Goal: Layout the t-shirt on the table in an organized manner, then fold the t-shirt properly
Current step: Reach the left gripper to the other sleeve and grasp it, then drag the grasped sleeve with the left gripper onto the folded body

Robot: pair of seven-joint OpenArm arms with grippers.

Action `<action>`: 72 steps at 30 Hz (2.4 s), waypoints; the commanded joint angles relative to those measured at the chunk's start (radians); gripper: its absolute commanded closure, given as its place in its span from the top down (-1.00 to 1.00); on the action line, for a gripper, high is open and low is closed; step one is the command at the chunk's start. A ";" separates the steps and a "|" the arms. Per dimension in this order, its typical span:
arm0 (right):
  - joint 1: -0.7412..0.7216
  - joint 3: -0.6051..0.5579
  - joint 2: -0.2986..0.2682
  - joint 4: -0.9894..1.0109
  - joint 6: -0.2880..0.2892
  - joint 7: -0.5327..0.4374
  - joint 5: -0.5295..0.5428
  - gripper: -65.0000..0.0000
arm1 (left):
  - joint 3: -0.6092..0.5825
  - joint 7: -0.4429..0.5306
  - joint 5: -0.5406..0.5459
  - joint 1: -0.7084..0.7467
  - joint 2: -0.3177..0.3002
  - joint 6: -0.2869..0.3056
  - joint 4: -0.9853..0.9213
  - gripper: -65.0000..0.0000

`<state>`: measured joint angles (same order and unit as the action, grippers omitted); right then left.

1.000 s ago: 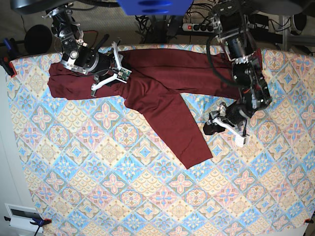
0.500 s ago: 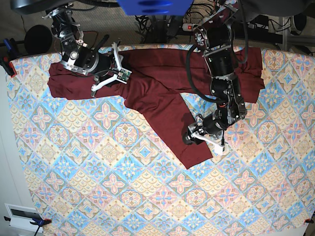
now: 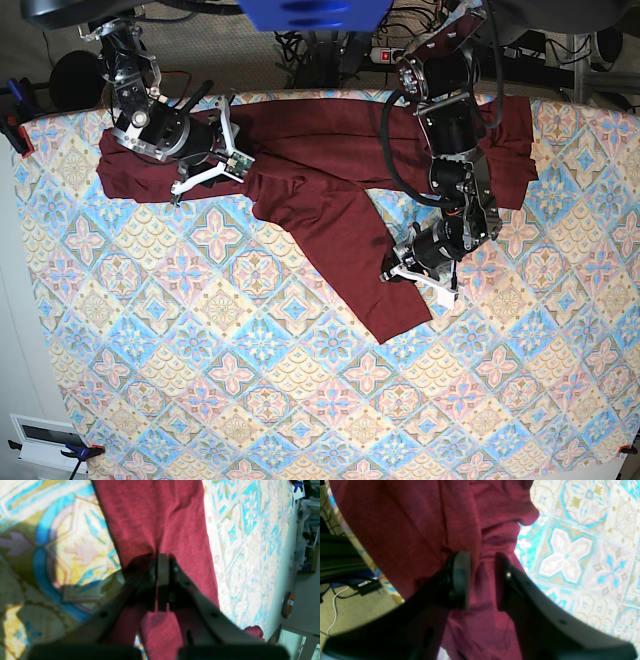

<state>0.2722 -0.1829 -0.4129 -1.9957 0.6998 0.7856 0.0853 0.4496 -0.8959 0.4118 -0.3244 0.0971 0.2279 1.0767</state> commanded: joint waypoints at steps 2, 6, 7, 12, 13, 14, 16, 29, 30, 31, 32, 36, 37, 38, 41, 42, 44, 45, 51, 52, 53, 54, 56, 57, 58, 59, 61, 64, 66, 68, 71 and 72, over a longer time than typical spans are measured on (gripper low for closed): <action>-0.008 0.007 -0.008 -0.018 -0.002 -0.021 0.011 -0.51 | -0.002 -0.018 -0.012 0.008 -0.001 -0.005 0.090 -1.00; -0.008 0.007 -0.008 -0.018 -0.002 -0.021 0.011 -0.51 | -0.002 -0.022 -0.012 0.098 -0.001 -0.005 0.299 -1.00; -0.008 0.007 -0.008 -0.018 -0.002 -0.021 0.011 -0.51 | -0.002 -0.036 -0.012 0.112 -0.003 -0.005 0.339 -1.00; -0.003 0.032 -0.008 -0.018 -0.002 -0.021 0.011 -0.51 | 0.001 -0.078 -0.003 0.193 -0.003 -0.003 0.547 -1.00; -0.003 0.032 -0.008 -0.018 -0.002 -0.021 0.011 -0.51 | 0.001 -0.078 0.012 0.210 -0.004 -0.003 0.583 -1.00; -0.004 0.030 -0.008 -0.018 -0.002 -0.021 0.011 -0.51 | 0.002 -0.078 0.031 0.225 -0.010 -0.003 0.616 -1.00; -0.004 0.029 -0.008 -0.018 -0.002 -0.021 0.011 -0.51 | 0.002 -0.079 0.062 0.255 -0.026 -0.003 0.675 -1.00; 0.003 0.026 -0.008 -0.018 -0.002 -0.021 0.011 -0.51 | 0.038 -0.070 0.074 0.264 -0.049 -0.127 0.595 -0.74; 0.003 0.026 -0.008 -0.018 -0.002 -0.021 0.011 -0.51 | 0.039 -0.059 0.074 0.252 -0.046 -0.172 0.577 -0.65; 0.003 0.026 -0.008 -0.018 -0.002 -0.021 0.011 -0.51 | 0.031 -0.042 0.080 0.242 -0.046 -0.204 0.555 -0.57; 0.003 0.026 -0.008 -0.018 -0.002 -0.021 0.011 -0.51 | 0.013 -0.027 0.081 0.236 -0.046 -0.229 0.538 -0.49; 0.003 0.026 -0.008 -0.018 -0.002 -0.021 0.011 -0.51 | -0.018 0.008 0.075 0.215 -0.043 -0.246 0.478 -0.34; 0.003 0.026 -0.008 -0.018 -0.002 -0.021 0.011 -0.51 | -0.018 0.010 0.075 0.204 -0.035 -0.246 0.454 -0.33; 0.003 0.026 -0.008 -0.018 -0.002 -0.021 0.011 -0.51 | -0.016 0.010 0.075 0.195 -0.030 -0.246 0.428 -0.33; 0.003 0.026 -0.008 -0.018 -0.002 -0.021 0.011 -0.51 | -0.016 0.010 0.075 0.167 -0.026 -0.246 0.365 -0.32; 0.003 0.026 -0.008 -0.018 -0.002 -0.021 0.011 -0.51 | -0.016 0.010 0.075 0.161 -0.024 -0.247 0.345 -0.32; 0.003 0.026 -0.008 -0.018 -0.002 -0.021 0.011 -0.51 | -0.016 0.010 0.074 0.146 -0.024 -0.247 0.314 -0.32; 0.003 0.026 -0.008 -0.018 -0.002 -0.021 0.011 -0.51 | -0.016 0.010 0.074 0.141 -0.024 -0.247 0.300 -0.32; 0.003 0.026 -0.008 -0.018 -0.002 -0.021 0.011 -0.51 | -0.016 0.011 0.072 0.103 -0.026 -0.247 0.170 -0.33; 0.003 0.026 -0.008 -0.018 -0.002 -0.021 0.011 -0.51 | -0.016 0.011 0.072 0.094 -0.026 -0.247 0.142 -0.33; 0.003 0.026 -0.008 -0.018 -0.002 -0.021 0.011 -0.51 | -0.016 0.011 0.072 0.087 -0.026 -0.247 0.116 -0.33; 0.003 0.027 -0.008 -0.018 -0.002 -0.021 0.011 -0.51 | -0.018 0.010 0.072 0.083 -0.027 -0.247 0.095 -0.33; 0.003 0.030 -0.008 -0.018 -0.002 -0.021 0.011 -0.51 | -0.018 0.010 0.072 0.083 -0.027 -0.246 0.086 -0.36; 0.003 0.030 -0.008 -0.018 -0.002 -0.021 0.011 -0.51 | -0.018 0.010 0.072 0.084 -0.027 -0.244 0.086 -0.42; 0.003 0.032 -0.008 -0.018 -0.002 -0.021 0.011 -0.51 | -0.018 0.008 0.072 0.084 -0.027 -0.244 0.086 -0.51; 0.003 0.032 -0.008 -0.018 -0.002 -0.021 0.011 -0.51 | -0.018 0.008 0.074 0.084 -0.029 -0.243 0.086 -0.63; 0.003 0.032 -0.008 -0.018 -0.002 -0.021 0.011 -0.51 | -0.018 0.010 0.074 0.083 -0.030 -0.243 0.086 -0.87; 0.003 0.032 -0.008 -0.018 -0.002 -0.021 0.011 -0.51 | -0.018 0.001 0.077 0.077 -0.032 -0.244 0.089 -1.00; 0.003 0.032 -0.008 -0.018 -0.002 -0.021 0.011 -0.51 | -0.018 0.001 0.083 0.077 -0.041 -0.243 0.112 -1.00; 0.003 0.032 -0.008 -0.018 -0.002 -0.021 0.011 -0.51 | -0.018 0.001 0.085 0.097 -0.044 -0.243 0.168 -1.00; 0.003 0.032 -0.008 -0.018 -0.002 -0.021 0.011 -0.51 | -0.018 0.001 0.109 0.144 -0.041 -0.241 0.316 -1.00; 0.003 0.032 -0.008 -0.018 -0.002 -0.021 0.011 -0.51 | -0.018 0.001 0.132 0.167 -0.041 -0.241 0.371 -1.00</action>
<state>0.2836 -0.1585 -0.4129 -1.9957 0.7029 0.7795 0.0860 0.4320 -0.9134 0.5270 -0.1268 0.0639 -0.0273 1.4288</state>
